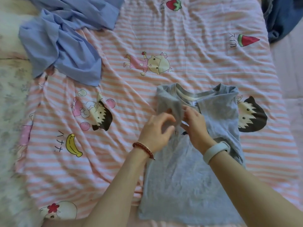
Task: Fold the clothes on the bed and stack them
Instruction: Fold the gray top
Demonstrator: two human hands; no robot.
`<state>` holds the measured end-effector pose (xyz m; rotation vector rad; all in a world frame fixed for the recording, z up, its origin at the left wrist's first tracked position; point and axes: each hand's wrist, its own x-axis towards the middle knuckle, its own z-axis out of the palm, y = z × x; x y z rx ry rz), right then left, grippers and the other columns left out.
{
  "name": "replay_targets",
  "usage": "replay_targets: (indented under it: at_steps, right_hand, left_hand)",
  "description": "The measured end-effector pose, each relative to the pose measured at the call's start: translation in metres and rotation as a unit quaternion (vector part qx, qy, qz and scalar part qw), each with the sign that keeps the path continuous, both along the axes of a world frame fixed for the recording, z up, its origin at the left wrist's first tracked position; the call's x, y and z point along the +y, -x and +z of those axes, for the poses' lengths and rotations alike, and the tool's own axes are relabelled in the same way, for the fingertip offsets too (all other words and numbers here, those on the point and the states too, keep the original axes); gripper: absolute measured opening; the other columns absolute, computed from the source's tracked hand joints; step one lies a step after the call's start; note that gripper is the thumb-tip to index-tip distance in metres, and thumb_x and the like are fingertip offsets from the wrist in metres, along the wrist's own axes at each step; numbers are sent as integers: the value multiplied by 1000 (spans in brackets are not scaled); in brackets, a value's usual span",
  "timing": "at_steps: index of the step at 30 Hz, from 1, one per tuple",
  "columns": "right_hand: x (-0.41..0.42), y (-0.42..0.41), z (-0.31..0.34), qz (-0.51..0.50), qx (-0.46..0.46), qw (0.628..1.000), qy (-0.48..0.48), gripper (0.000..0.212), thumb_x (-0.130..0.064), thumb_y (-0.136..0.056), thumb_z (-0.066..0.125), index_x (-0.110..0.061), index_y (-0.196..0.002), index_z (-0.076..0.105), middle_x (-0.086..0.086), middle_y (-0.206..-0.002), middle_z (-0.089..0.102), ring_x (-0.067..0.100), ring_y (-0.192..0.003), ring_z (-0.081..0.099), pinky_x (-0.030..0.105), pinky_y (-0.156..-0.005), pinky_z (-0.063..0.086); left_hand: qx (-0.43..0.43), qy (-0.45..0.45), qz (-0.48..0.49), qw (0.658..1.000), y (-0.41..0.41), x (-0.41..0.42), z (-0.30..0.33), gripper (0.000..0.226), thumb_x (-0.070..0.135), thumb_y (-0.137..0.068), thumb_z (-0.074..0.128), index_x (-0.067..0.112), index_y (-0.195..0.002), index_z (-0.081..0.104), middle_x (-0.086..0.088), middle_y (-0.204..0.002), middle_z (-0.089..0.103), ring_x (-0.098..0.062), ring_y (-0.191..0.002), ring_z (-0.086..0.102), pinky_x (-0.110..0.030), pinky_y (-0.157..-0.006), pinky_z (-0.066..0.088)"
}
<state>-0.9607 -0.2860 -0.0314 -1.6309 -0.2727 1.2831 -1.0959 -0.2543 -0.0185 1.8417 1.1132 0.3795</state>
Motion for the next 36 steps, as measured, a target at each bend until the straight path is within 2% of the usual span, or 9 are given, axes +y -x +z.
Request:
replay_targets:
  at_steps: [5, 10, 14, 21, 25, 27, 32, 34, 36]
  right_hand:
    - [-11, -13, 2, -62, 98, 993, 30, 39, -47, -97, 35, -18, -111, 58, 5, -106, 65, 18, -95, 63, 30, -75, 53]
    - [2, -11, -4, 79, -222, 971, 23, 4, -14, -94, 47, -13, -90, 47, 7, -83, 54, 10, -67, 52, 20, -61, 48]
    - [15, -19, 3, 137, -440, 887, -16, 18, -8, -92, 45, -10, -106, 55, -3, -79, 54, 17, -71, 53, 30, -61, 39]
    - [5, -101, 0, 274, -622, 734, 2, 43, -11, -89, 52, -10, -132, 48, 12, -131, 51, 32, -121, 46, 45, -96, 35]
    - [19, -153, 3, 477, -607, 623, 124, 73, -37, -91, 53, -21, -149, 12, 1, -156, 12, 23, -145, 5, 53, -113, 6]
    - [30, -167, 6, 524, -583, 597, 174, 87, -43, -88, 57, -21, -149, 0, 1, -156, 10, 23, -144, 7, 48, -113, 14]
    - [54, -175, 5, 503, -531, 655, 190, 46, -25, -81, 63, -10, -123, 51, 11, -116, 58, 24, -95, 54, 28, -68, 46]
    - [58, -174, 10, 509, -501, 674, 187, 23, -18, -83, 61, -6, -102, 61, 6, -79, 60, 18, -62, 50, 22, -45, 33]
    - [56, -175, 13, 529, -500, 662, 177, 14, -19, -84, 60, -11, -95, 59, -2, -72, 52, 18, -64, 48, 22, -45, 28]
  left_hand:
    - [27, -41, 144, 988, 6, 1, -8, 14, 18, -86, 57, 10, -85, 68, -2, -111, 65, -20, -105, 52, -32, -95, 37]
    - [88, 89, 185, 975, 14, -3, -22, 44, 23, -88, 60, 14, -129, 47, -4, -130, 49, -20, -114, 51, -29, -96, 42]
    - [205, 15, 110, 972, -1, -15, -24, 80, 40, -79, 68, 26, -144, 24, -4, -139, 36, -22, -121, 43, -36, -96, 42]
    - [241, -99, 67, 963, -25, 36, -20, 87, 45, -79, 66, 22, -148, 18, -5, -153, 17, -26, -139, 16, -40, -110, 22]
    - [304, -105, -65, 945, -59, 88, -14, 96, 51, -81, 63, 26, -149, 1, 3, -157, 2, -22, -144, 0, -47, -114, 12]
    - [360, -83, -147, 917, -75, 107, -15, 103, 51, -78, 66, 26, -149, -4, 3, -157, 6, -23, -144, 2, -52, -111, 13]
    - [404, -52, -206, 890, -96, 135, -15, 74, 48, -72, 73, 19, -132, 41, -5, -130, 49, -26, -121, 43, -39, -93, 39]
    - [389, -17, -231, 892, -98, 141, -13, 44, 40, -73, 74, 18, -106, 58, -3, -97, 59, -25, -95, 54, -30, -73, 41]
    - [369, 8, -246, 896, -98, 142, -10, 25, 33, -74, 74, 18, -81, 57, 1, -75, 54, -22, -79, 52, -28, -63, 37]
